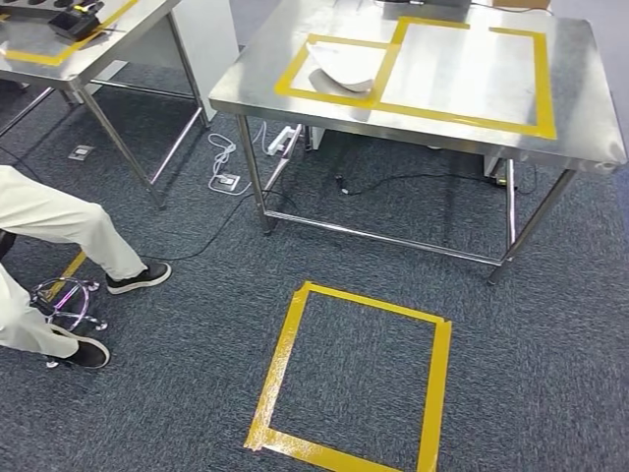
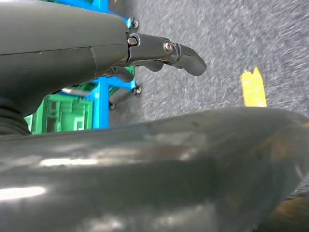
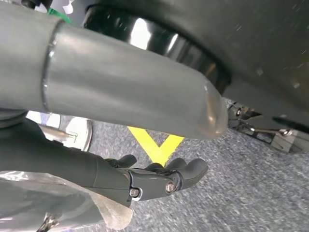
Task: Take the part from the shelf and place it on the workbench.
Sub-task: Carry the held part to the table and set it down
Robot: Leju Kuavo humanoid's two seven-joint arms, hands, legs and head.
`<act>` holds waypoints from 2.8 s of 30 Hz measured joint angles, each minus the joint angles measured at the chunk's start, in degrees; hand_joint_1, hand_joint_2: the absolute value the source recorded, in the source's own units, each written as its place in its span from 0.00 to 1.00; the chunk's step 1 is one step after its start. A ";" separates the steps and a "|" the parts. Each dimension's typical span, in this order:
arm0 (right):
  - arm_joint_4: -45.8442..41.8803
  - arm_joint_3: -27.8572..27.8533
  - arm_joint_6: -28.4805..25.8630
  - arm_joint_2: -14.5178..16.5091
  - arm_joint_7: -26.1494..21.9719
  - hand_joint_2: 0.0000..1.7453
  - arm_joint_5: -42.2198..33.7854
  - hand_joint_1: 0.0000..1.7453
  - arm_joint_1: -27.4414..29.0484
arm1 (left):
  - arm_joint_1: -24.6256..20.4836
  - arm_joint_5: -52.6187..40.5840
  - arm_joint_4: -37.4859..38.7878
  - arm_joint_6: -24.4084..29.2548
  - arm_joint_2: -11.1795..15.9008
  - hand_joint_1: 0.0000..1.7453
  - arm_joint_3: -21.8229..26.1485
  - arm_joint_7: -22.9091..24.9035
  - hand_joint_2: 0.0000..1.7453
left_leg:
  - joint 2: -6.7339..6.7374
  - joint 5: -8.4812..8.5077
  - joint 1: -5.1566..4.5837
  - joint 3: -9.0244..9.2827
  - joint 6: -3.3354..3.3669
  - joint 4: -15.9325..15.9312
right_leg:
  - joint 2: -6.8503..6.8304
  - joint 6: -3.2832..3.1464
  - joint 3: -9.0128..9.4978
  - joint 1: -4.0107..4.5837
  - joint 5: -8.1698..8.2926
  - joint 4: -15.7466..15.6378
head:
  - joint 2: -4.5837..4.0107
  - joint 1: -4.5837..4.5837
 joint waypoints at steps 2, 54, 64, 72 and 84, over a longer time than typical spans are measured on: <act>0.00 0.00 0.18 -0.01 0.03 0.00 -0.11 0.00 -0.05 | -0.15 0.00 0.00 0.00 -0.01 0.00 0.00 -0.01 0.00 | 2.95 2.11 -0.53 3.53 0.67 -6.88 | -1.18 0.35 0.11 0.31 -0.17 0.11 | -0.01 -0.02; -0.02 -0.09 1.84 -0.04 1.11 0.00 -0.96 0.00 0.31 | 0.27 -1.04 0.00 4.59 -1.31 0.00 0.04 -0.89 0.00 | -7.33 3.25 -0.28 1.45 1.73 -7.88 | 9.47 1.76 -0.47 -0.35 -1.37 1.47 | -0.02 0.37; -0.02 -0.09 1.82 -0.04 1.13 0.00 -0.92 0.00 0.32 | 0.37 -1.07 0.02 4.55 -1.33 0.00 0.04 -0.91 0.00 | 2.98 2.46 -0.31 2.09 0.49 -6.85 | -1.27 1.22 1.04 -0.02 -2.27 0.60 | -0.01 -0.32; -0.09 -0.09 1.87 -0.04 1.08 0.00 -0.94 0.00 0.17 | 0.45 -1.07 0.04 4.50 -1.42 0.00 0.04 -0.91 0.00 | -0.83 2.50 -0.28 2.54 2.80 -8.49 | 3.85 2.65 -4.84 -0.21 -9.14 13.70 | -0.02 0.58; -0.04 -0.09 2.03 -0.06 1.12 0.00 -0.92 0.00 0.17 | 0.63 -1.03 0.11 4.36 -1.50 0.00 0.07 -0.91 0.00 | -5.96 1.14 0.05 1.29 0.63 -6.18 | 7.05 0.54 -1.54 -0.42 -0.16 1.20 | -0.01 0.38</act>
